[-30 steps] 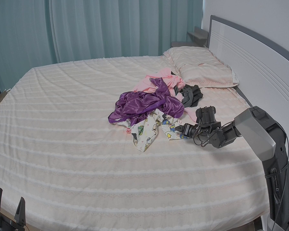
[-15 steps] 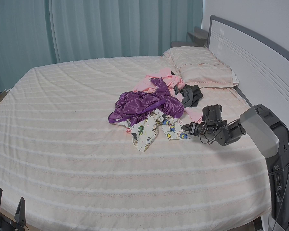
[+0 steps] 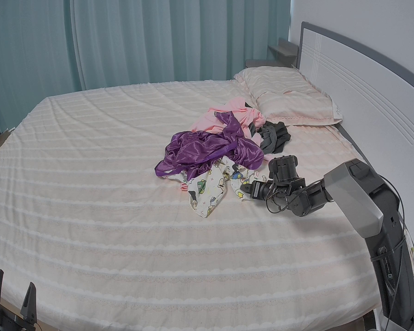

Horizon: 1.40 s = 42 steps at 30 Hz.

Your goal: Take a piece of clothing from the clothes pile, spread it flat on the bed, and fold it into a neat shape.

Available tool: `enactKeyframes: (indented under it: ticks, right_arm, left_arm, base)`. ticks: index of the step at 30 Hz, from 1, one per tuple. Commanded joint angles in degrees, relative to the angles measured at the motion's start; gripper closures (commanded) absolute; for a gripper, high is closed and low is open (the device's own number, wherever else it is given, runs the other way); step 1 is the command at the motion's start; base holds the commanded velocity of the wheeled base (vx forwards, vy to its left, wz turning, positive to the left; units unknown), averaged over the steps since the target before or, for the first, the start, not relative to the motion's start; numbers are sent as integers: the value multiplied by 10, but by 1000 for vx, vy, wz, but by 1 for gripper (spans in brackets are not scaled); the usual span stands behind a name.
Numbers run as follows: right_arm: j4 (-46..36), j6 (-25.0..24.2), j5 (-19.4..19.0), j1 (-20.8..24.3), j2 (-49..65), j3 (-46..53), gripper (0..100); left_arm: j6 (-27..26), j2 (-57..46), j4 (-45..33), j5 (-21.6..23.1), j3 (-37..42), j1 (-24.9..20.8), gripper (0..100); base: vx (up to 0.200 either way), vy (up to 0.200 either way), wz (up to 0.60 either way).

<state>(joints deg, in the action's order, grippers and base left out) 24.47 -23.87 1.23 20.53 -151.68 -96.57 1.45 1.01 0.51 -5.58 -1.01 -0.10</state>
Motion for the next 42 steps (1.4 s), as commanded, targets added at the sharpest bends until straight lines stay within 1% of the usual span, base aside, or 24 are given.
enactKeyframes:
  ticks: [1,4,8,11,13,20,24,26,28,29,30,31,35,37,40,42]
  right_arm:
    - [-5,1,2,3,-18,-22,100]
    - [-1,0,10,0,-18,-26,100]
    - [4,-7,9,-3,-13,-21,100]
    - [15,-27,3,-2,16,18,100]
    - [39,-35,0,-1,38,51,100]
    - [146,-46,-18,-10,103,198,100]
    - [240,-68,-49,-8,165,334,100]
    - [284,-77,-57,-7,188,387,100]
    - [319,-78,-57,-6,204,436,100]
    - [319,-78,-57,-6,204,436,100]
    - [355,-79,-57,-4,221,486,100]
    - [374,-79,-57,-4,231,511,100]
    - [429,-81,-58,2,255,583,100]
    - [469,-100,-58,7,270,635,100]
    - [503,-124,-59,12,289,675,100]
    - [516,-130,-59,14,300,693,100]
  left_arm:
    - [0,-10,0,0,10,0,0]
    - [0,-10,0,0,10,0,0]
    - [0,-10,0,0,10,0,0]
    - [0,-10,0,0,10,0,0]
    - [0,-10,0,0,10,0,0]
    - [0,-10,0,0,10,0,0]
    - [0,-10,0,0,10,0,0]
    - [0,-10,0,0,10,0,0]
    - [0,-10,0,0,10,0,0]
    - [0,-10,0,0,10,0,0]
    - [0,-10,0,0,10,0,0]
    - [0,-10,0,0,10,0,0]
    - [-4,-10,0,1,10,0,0]
    - [0,-10,0,0,10,0,0]
    - [-2,-10,0,0,10,0,0]
    - [-4,-10,0,1,10,0,0]
  base:
    - [0,0,0]
    - [0,0,0]
    - [0,0,0]
    - [0,0,0]
    - [0,0,0]
    - [0,0,0]
    - [0,0,0]
    - [0,0,0]
    - [0,0,0]
    - [0,0,0]
    - [0,0,0]
    - [0,0,0]
    - [0,0,0]
    - [0,0,0]
    - [0,0,0]
    - [0,0,0]
